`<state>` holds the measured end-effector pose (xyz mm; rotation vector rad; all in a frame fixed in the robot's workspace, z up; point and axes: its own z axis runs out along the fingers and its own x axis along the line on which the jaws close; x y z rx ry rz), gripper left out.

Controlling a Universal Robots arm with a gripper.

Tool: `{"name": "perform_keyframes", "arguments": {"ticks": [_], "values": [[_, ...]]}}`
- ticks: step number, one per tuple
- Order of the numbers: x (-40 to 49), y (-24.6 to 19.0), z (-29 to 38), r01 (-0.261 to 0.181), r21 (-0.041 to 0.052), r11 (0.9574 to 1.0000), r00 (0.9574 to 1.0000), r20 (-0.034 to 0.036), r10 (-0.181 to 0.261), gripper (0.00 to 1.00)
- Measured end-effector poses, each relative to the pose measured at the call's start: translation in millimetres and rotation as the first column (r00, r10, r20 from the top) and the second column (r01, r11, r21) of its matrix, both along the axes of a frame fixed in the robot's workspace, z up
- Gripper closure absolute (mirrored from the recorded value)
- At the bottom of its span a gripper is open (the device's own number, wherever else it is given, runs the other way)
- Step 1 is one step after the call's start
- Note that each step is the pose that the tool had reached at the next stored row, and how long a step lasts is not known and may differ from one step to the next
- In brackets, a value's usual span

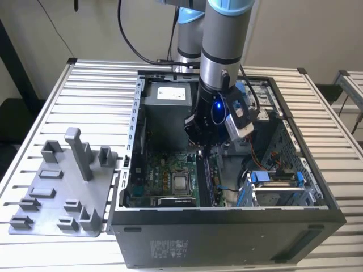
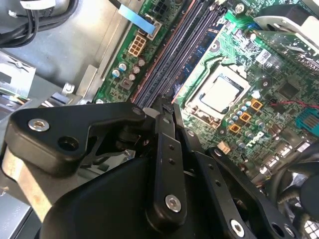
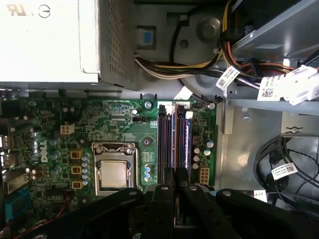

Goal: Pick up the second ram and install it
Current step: 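Insert the second ram into the second slot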

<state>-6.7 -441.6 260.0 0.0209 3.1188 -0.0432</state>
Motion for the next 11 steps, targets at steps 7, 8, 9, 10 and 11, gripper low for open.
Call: {"name": "perform_keyframes", "arguments": {"ticks": [7,8,9,10,11], "values": [[-0.1,0.0,-1.6,0.0,0.0004,1.0,1.0,0.0001,0.0,0.86],[-0.1,0.0,-2.2,0.0,0.0001,1.0,1.0,0.0001,0.0,0.86],[-0.2,0.0,-3.2,0.0,0.0002,1.0,1.0,0.0001,0.0,0.86],[-0.6,0.0,-4.3,0.0,0.0001,1.0,1.0,0.0,0.0,0.86],[-0.9,0.0,-5.5,0.0,0.0001,1.0,1.0,0.0,0.0,0.86]]}}
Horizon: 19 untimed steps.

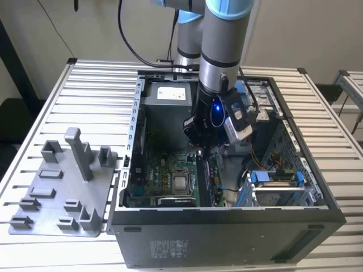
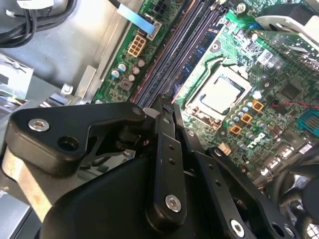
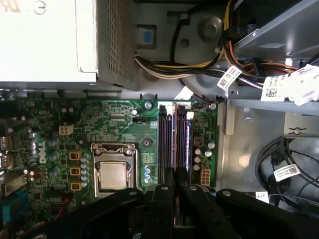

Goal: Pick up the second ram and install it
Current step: 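Insert the second ram into the second slot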

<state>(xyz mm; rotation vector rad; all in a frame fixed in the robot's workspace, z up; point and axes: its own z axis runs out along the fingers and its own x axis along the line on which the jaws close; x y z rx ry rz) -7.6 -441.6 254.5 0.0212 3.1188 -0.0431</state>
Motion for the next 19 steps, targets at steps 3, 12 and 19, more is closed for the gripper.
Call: {"name": "perform_keyframes", "arguments": {"ticks": [3,12,19], "values": [[-0.4,0.0,-3.6,0.0,0.0,1.0,1.0,0.0,0.0,0.86],[-0.7,0.0,-11.7,0.0,-0.0002,1.0,1.0,-0.0003,0.0,0.86],[-0.8,0.0,-13.1,0.0,-0.0001,1.0,1.0,-0.0005,0.0,0.86]]}}
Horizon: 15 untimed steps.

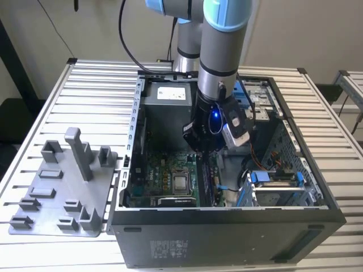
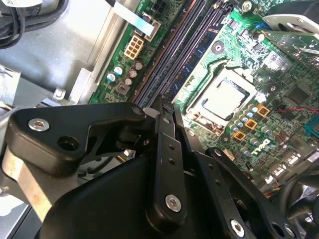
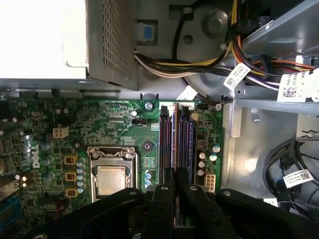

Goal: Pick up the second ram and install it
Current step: 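Insert the second ram into the second slot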

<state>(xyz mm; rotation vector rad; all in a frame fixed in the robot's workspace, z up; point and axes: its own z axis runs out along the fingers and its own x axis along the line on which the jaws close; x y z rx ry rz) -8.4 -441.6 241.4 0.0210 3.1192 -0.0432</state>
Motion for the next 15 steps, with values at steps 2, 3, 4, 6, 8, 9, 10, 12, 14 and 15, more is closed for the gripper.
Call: {"name": "perform_keyframes", "arguments": {"ticks": [2,3,4,6,8,9,10,12,14,15], "values": [[0.0,0.1,-1.0,0.0,0.0005,1.0,1.0,0.0002,0.0,0.86],[0.0,0.1,-1.4,0.0,0.0002,1.0,1.0,0.0001,0.0,0.86],[0.0,0.0,-1.9,0.0,0.0002,1.0,1.0,0.0001,0.0,0.86],[-0.2,0.0,-3.2,0.0,0.0,1.0,1.0,0.0,0.0,0.86],[-0.3,0.0,-4.6,0.0,0.0001,1.0,1.0,0.0001,0.0,0.86],[-0.3,0.0,-5.2,0.0,0.0001,1.0,1.0,0.0,0.0,0.86],[-0.4,0.0,-5.7,0.0,0.0,1.0,1.0,0.0,0.0,0.86],[-0.4,0.0,-6.7,0.0,0.0,1.0,1.0,0.0,0.0,0.86],[-0.4,0.0,-7.9,0.0,0.0001,1.0,1.0,0.0,0.0,0.86],[-0.4,0.0,-8.4,0.0,0.0,1.0,1.0,0.0,0.0,0.86]]}}
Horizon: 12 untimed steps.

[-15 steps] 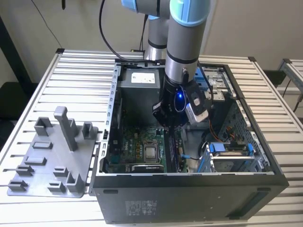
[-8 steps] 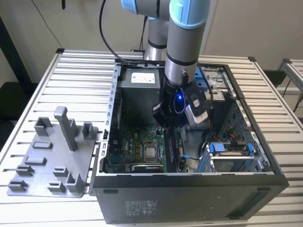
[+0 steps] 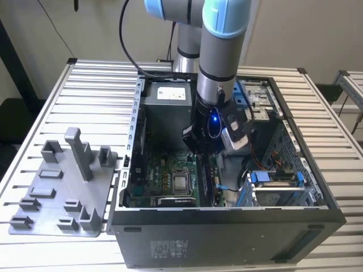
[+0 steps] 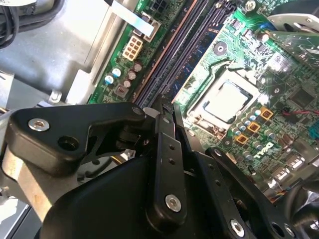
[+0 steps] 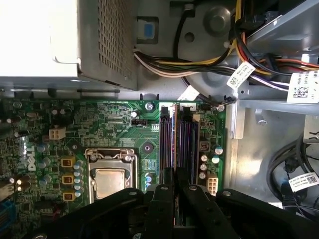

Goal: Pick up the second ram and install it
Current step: 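Insert the second ram into the second slot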

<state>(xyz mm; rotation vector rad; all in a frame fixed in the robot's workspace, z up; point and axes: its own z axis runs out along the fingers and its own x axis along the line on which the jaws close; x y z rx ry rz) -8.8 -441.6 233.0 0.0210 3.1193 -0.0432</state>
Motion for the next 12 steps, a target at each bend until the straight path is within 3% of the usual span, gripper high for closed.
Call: {"name": "perform_keyframes", "arguments": {"ticks": [12], "values": [[-0.3,0.0,-5.1,0.0,0.0003,1.0,1.0,0.0001,0.0,0.86]]}}
